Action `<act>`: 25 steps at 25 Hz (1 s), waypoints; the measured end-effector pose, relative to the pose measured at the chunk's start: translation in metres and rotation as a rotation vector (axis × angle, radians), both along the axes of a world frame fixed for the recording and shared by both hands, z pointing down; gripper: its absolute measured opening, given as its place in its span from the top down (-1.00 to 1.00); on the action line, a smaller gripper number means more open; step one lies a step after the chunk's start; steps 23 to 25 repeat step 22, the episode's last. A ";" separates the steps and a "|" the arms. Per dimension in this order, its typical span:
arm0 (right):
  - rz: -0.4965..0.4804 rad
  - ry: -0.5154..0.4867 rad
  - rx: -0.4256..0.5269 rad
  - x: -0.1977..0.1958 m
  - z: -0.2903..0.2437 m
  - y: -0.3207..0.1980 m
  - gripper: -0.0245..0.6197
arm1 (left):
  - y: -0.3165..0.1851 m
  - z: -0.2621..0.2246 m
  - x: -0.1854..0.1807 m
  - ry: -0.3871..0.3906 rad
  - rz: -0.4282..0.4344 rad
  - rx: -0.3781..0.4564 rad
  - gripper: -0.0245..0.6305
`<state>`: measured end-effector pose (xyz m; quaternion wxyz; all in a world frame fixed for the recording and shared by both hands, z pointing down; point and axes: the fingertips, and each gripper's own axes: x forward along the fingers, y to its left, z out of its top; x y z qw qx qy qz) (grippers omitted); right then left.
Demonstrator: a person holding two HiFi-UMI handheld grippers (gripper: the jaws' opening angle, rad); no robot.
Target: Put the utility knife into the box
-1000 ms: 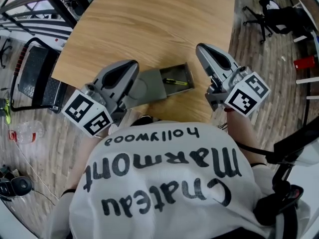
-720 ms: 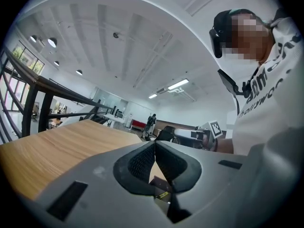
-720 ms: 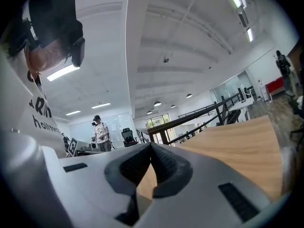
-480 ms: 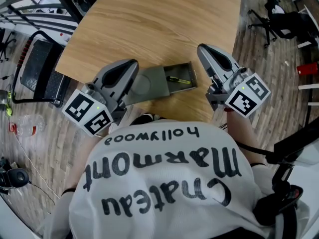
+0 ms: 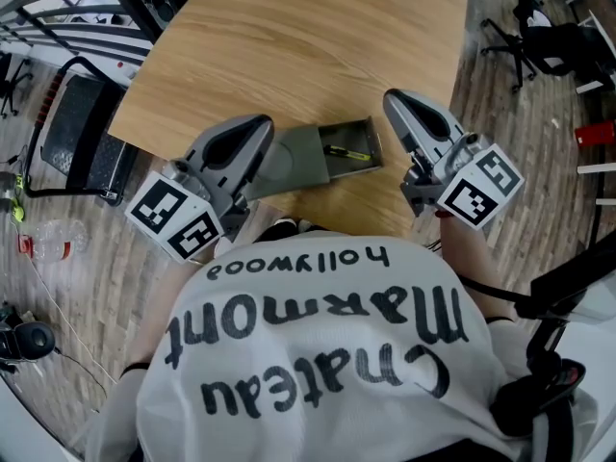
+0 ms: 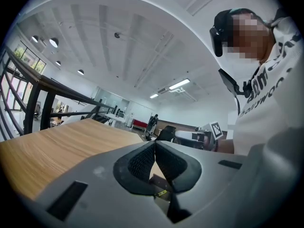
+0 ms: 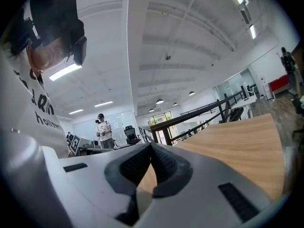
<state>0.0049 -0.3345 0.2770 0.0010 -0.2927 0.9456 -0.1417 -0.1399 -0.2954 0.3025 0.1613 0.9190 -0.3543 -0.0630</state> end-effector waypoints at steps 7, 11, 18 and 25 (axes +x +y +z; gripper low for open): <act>-0.022 -0.001 -0.019 -0.003 0.002 0.001 0.90 | 0.000 -0.001 0.000 -0.002 0.001 -0.003 0.90; -0.038 0.006 -0.017 -0.006 0.000 0.002 0.90 | 0.001 -0.006 -0.001 -0.009 -0.003 0.002 0.90; -0.048 0.015 -0.020 -0.008 0.004 0.001 0.90 | 0.000 -0.005 -0.003 -0.010 -0.013 0.002 0.90; -0.050 0.019 -0.024 -0.009 0.006 0.002 0.90 | 0.001 -0.004 -0.004 -0.006 -0.013 -0.002 0.90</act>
